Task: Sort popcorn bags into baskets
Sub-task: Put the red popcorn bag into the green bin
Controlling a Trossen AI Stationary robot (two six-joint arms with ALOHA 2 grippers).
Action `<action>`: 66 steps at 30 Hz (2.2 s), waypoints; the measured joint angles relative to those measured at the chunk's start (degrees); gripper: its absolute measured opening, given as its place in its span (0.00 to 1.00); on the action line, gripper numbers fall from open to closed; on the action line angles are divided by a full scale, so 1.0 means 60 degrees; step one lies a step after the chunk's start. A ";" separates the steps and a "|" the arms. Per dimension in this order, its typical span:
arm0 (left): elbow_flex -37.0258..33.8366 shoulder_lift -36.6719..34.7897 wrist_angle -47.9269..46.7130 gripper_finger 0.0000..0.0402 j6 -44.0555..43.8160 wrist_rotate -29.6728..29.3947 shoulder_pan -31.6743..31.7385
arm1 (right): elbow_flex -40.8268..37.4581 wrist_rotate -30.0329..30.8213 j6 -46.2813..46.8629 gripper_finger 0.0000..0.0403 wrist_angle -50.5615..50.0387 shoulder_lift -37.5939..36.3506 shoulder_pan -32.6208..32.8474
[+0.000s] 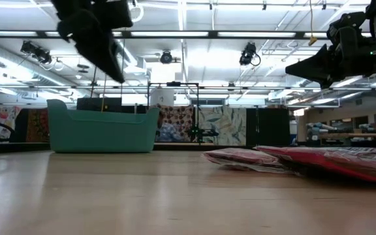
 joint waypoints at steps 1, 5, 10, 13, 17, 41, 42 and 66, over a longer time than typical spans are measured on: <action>-0.0185 -0.0049 0.0038 0.26 -0.0297 -0.0020 -0.0135 | 0.0001 0.0002 -0.0001 0.06 -0.0002 0.0001 -0.0004; -0.1188 -0.0150 0.0748 0.25 -0.0995 -0.0034 -0.0660 | -0.0001 0.0002 -0.0001 0.06 0.0000 0.0005 -0.0004; -0.2637 -0.0147 0.2865 0.24 -0.1196 -0.0334 -0.1244 | -0.0001 0.0002 0.0000 0.06 -0.0003 0.0007 0.0000; -0.3336 -0.0353 0.4165 0.24 -0.0643 -0.0820 -0.1596 | -0.0001 0.0002 -0.0001 0.06 -0.0005 0.0005 0.0000; -0.3724 -0.0822 0.5305 0.24 0.0238 -0.1032 -0.1838 | -0.0001 0.0002 0.0002 0.06 -0.0005 0.0008 0.0000; -0.6612 -0.6469 0.7927 0.24 0.3036 -0.1050 -0.1693 | 0.0000 0.0002 0.0026 0.06 0.0150 0.0026 -0.0002; -0.6820 -0.6669 0.8112 0.24 0.3158 -0.1054 -0.1659 | -0.0001 0.0002 0.0027 0.06 0.0159 0.0026 -0.0001; -0.8248 -0.7487 1.1136 0.24 0.6007 -0.1018 -0.1420 | 0.0635 -0.0930 0.2803 0.06 0.3543 0.1795 -0.0520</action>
